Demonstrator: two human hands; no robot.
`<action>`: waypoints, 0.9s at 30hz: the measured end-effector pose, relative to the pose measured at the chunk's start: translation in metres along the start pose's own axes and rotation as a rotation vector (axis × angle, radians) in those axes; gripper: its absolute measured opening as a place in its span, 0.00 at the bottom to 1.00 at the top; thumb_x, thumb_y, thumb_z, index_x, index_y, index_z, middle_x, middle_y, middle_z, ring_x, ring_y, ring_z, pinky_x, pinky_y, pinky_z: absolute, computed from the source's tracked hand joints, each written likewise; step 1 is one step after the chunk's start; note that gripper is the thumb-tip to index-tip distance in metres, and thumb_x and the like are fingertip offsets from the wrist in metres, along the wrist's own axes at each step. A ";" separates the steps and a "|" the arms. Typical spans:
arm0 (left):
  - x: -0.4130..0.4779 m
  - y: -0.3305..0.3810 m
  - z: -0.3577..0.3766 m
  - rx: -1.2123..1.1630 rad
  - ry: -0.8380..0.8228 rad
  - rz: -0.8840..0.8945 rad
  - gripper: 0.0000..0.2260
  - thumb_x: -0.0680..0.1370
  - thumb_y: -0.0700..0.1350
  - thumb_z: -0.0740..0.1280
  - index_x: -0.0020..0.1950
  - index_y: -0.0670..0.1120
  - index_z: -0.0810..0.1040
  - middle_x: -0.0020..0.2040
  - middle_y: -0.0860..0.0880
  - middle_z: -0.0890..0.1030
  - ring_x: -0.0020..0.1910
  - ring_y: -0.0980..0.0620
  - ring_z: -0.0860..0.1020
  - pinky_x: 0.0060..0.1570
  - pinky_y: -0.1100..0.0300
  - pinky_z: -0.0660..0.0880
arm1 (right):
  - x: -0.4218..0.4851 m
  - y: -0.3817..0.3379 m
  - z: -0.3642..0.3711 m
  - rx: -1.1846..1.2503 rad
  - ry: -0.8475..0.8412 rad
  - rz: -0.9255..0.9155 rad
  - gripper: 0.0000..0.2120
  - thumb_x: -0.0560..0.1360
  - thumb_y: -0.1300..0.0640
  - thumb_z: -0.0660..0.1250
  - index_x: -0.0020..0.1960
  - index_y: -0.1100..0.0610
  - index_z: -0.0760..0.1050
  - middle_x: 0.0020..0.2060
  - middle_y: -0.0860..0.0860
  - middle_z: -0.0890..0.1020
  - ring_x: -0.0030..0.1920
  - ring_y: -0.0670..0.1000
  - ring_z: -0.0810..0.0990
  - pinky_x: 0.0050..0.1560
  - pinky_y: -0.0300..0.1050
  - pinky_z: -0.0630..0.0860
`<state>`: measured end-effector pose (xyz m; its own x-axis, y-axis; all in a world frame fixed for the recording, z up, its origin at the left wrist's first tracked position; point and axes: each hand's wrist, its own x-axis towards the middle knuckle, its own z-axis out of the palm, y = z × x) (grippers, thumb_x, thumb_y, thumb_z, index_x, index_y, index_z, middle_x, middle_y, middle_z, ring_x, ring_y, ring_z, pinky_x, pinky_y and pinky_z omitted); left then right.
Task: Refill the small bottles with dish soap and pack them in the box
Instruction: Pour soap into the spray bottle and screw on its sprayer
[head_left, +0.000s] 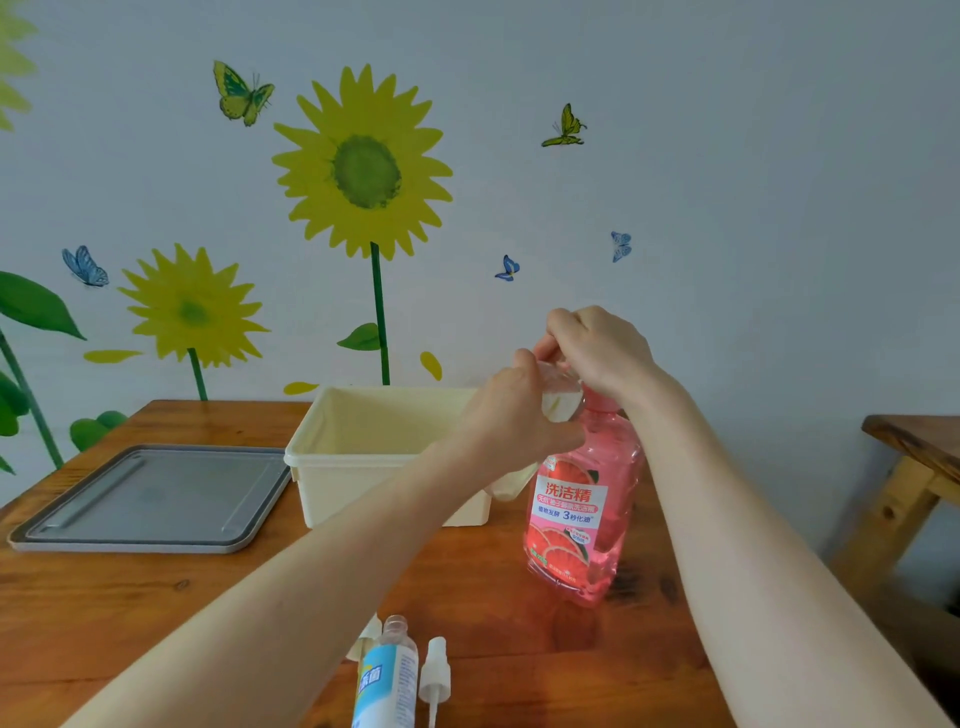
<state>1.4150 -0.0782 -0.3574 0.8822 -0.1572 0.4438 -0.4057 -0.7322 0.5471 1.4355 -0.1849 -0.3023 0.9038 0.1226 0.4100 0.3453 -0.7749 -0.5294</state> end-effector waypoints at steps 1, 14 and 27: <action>-0.001 -0.001 0.002 0.000 0.000 -0.001 0.23 0.66 0.53 0.72 0.50 0.47 0.62 0.42 0.52 0.74 0.39 0.52 0.75 0.33 0.59 0.73 | -0.001 0.001 0.002 0.000 0.006 -0.003 0.20 0.74 0.52 0.52 0.41 0.54 0.82 0.39 0.47 0.83 0.42 0.52 0.78 0.42 0.45 0.68; 0.000 -0.001 0.000 -0.021 -0.001 0.027 0.23 0.66 0.53 0.72 0.49 0.50 0.60 0.35 0.63 0.66 0.32 0.64 0.68 0.26 0.67 0.62 | -0.001 0.001 -0.002 0.051 -0.032 0.006 0.21 0.74 0.52 0.51 0.42 0.53 0.83 0.37 0.43 0.83 0.41 0.48 0.77 0.40 0.41 0.68; 0.002 0.001 -0.002 0.016 0.006 -0.006 0.24 0.65 0.54 0.71 0.50 0.49 0.60 0.37 0.58 0.69 0.34 0.61 0.70 0.28 0.63 0.68 | -0.002 -0.003 -0.005 0.058 -0.034 0.004 0.20 0.74 0.52 0.51 0.42 0.54 0.82 0.37 0.42 0.82 0.41 0.47 0.76 0.39 0.40 0.67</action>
<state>1.4155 -0.0775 -0.3545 0.8834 -0.1486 0.4444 -0.3960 -0.7438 0.5384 1.4318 -0.1863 -0.2974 0.9130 0.1413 0.3827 0.3546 -0.7385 -0.5734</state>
